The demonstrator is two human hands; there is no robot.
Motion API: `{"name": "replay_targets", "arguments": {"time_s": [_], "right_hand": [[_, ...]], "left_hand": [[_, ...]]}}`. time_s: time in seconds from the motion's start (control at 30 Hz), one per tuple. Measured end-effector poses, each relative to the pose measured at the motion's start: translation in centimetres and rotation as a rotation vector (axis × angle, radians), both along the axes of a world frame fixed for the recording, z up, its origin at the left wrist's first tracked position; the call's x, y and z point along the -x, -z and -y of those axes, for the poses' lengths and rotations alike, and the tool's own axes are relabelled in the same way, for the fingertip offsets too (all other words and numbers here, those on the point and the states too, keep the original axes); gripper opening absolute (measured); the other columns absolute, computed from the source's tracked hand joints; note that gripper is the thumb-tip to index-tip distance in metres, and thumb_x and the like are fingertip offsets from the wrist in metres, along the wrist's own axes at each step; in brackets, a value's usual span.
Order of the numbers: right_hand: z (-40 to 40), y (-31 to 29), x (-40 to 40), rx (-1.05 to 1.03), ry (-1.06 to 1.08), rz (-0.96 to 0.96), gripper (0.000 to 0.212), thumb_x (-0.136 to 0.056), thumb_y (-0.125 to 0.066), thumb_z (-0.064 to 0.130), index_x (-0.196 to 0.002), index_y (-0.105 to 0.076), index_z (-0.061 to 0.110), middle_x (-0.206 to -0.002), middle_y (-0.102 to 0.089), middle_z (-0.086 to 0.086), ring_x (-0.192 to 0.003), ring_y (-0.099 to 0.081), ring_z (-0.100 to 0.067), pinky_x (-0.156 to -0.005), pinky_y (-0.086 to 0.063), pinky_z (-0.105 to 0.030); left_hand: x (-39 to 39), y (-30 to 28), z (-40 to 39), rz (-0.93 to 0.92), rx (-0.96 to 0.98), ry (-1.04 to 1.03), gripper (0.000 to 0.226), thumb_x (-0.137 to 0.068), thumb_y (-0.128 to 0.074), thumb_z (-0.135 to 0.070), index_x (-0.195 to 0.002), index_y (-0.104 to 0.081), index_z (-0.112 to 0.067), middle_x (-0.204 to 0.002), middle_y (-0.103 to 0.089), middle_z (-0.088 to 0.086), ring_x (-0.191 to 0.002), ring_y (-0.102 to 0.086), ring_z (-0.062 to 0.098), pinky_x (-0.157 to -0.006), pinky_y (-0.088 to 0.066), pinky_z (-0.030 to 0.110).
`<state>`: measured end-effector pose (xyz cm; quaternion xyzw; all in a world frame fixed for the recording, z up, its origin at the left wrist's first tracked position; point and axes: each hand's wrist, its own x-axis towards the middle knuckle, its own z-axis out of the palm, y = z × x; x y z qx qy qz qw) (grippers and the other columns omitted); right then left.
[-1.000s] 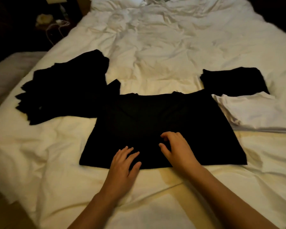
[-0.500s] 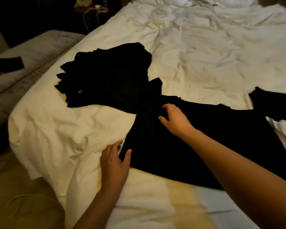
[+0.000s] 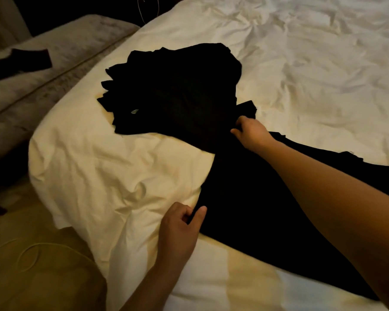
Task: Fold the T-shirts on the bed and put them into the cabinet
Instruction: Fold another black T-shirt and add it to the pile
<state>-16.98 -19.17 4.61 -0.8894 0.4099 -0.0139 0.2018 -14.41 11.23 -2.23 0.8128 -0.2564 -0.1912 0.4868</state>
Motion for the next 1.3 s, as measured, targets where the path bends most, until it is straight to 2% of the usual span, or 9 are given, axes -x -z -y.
{"name": "replay_targets", "arguments": {"time_s": [0.1, 0.27, 0.4, 0.53, 0.7, 0.9, 1.0, 1.13, 1.3], "right_hand": [[0.7, -0.1, -0.2, 0.022, 0.09, 0.132, 0.027, -0.104, -0.047, 0.021, -0.103, -0.059, -0.003, -0.1, -0.063, -0.025, -0.092, -0.059, -0.04, -0.078, -0.047, -0.045], [1.0, 0.4, 0.1, 0.011, 0.088, -0.02, 0.034, -0.101, -0.052, 0.039, -0.11, -0.055, 0.006, -0.1, -0.06, -0.013, -0.091, -0.059, -0.032, -0.078, -0.049, -0.041], [1.2, -0.1, 0.2, -0.113, 0.108, -0.149, 0.05, -0.097, -0.058, 0.044, -0.129, -0.051, 0.006, -0.105, -0.058, -0.012, -0.08, -0.062, -0.026, -0.067, -0.055, -0.036], [1.6, -0.7, 0.3, -0.175, 0.134, -0.066, 0.045, -0.097, -0.063, 0.032, -0.131, -0.051, 0.004, -0.107, -0.058, -0.014, -0.072, -0.063, -0.025, -0.055, -0.052, -0.032], [1.3, -1.3, 0.3, -0.021, 0.157, 0.146, 0.023, -0.096, -0.065, 0.029, -0.1, -0.061, 0.007, -0.102, -0.063, -0.014, -0.069, -0.057, -0.023, -0.068, -0.043, -0.033], [0.2, -0.8, 0.7, 0.011, 0.193, 0.342, 0.027, -0.098, -0.061, 0.029, -0.109, -0.063, 0.005, -0.098, -0.064, -0.01, -0.088, -0.063, -0.027, -0.075, -0.049, -0.035], [-0.9, 0.4, 1.2, -0.091, 0.2, 0.31, 0.041, -0.097, -0.061, 0.034, -0.131, -0.054, 0.011, -0.127, -0.055, -0.01, -0.109, -0.06, -0.025, -0.084, -0.046, -0.027], [-3.6, 1.6, 3.2, -0.123, 0.183, 0.387, 0.061, -0.095, -0.064, 0.035, -0.147, -0.038, 0.019, -0.151, -0.029, -0.005, -0.12, -0.053, -0.02, -0.102, -0.047, -0.03], [-7.3, 3.4, 8.0, -0.024, 0.119, 0.322, 0.052, -0.094, -0.065, 0.033, -0.142, -0.046, 0.02, -0.155, -0.026, -0.004, -0.139, -0.037, -0.021, -0.112, -0.033, -0.03]], "left_hand": [[-0.1, 0.0, -0.1, -0.005, -0.001, -0.01, 0.054, -0.086, -0.067, -0.045, -0.054, -0.038, -0.013, -0.058, -0.046, -0.003, -0.058, -0.046, 0.014, -0.06, -0.036, 0.018], [0.0, -0.2, -0.2, 0.171, -0.044, 0.034, 0.059, -0.089, -0.068, -0.038, -0.051, -0.025, -0.024, -0.049, -0.035, -0.007, -0.057, -0.041, 0.019, -0.061, -0.038, 0.037], [-0.3, 0.2, 0.0, 0.051, -0.091, 0.014, 0.039, -0.083, -0.077, -0.032, -0.061, -0.046, -0.022, -0.053, -0.049, -0.006, -0.057, -0.05, 0.014, -0.06, -0.043, 0.035], [-0.4, -0.1, 0.1, -0.051, -0.059, 0.01, 0.024, -0.082, -0.08, -0.019, -0.086, -0.057, -0.027, -0.066, -0.06, -0.008, -0.063, -0.058, 0.005, -0.065, -0.048, 0.025], [-0.1, -0.7, -0.2, -0.086, 0.067, -0.096, 0.024, -0.088, -0.072, -0.007, -0.089, -0.054, -0.023, -0.064, -0.054, -0.006, -0.054, -0.049, 0.005, -0.055, -0.04, 0.015], [0.0, -0.6, -0.2, -0.044, 0.059, -0.124, 0.02, -0.09, -0.07, -0.009, -0.089, -0.054, -0.022, -0.065, -0.054, -0.007, -0.057, -0.051, 0.005, -0.056, -0.04, 0.015], [-0.1, -0.2, -0.1, 0.024, -0.004, -0.091, 0.025, -0.09, -0.07, -0.013, -0.086, -0.051, -0.028, -0.073, -0.06, -0.009, -0.069, -0.058, 0.004, -0.061, -0.042, 0.016], [0.6, 0.1, 0.0, 0.372, -0.056, -0.021, 0.012, -0.092, -0.066, -0.025, -0.1, -0.058, -0.021, -0.097, -0.062, -0.006, -0.092, -0.058, 0.017, -0.082, -0.045, 0.034], [1.7, 0.3, 0.2, 0.687, -0.017, 0.165, 0.023, -0.09, -0.057, -0.033, -0.105, -0.068, -0.019, -0.119, -0.064, -0.001, -0.113, -0.056, 0.02, -0.094, -0.036, 0.032]]}}
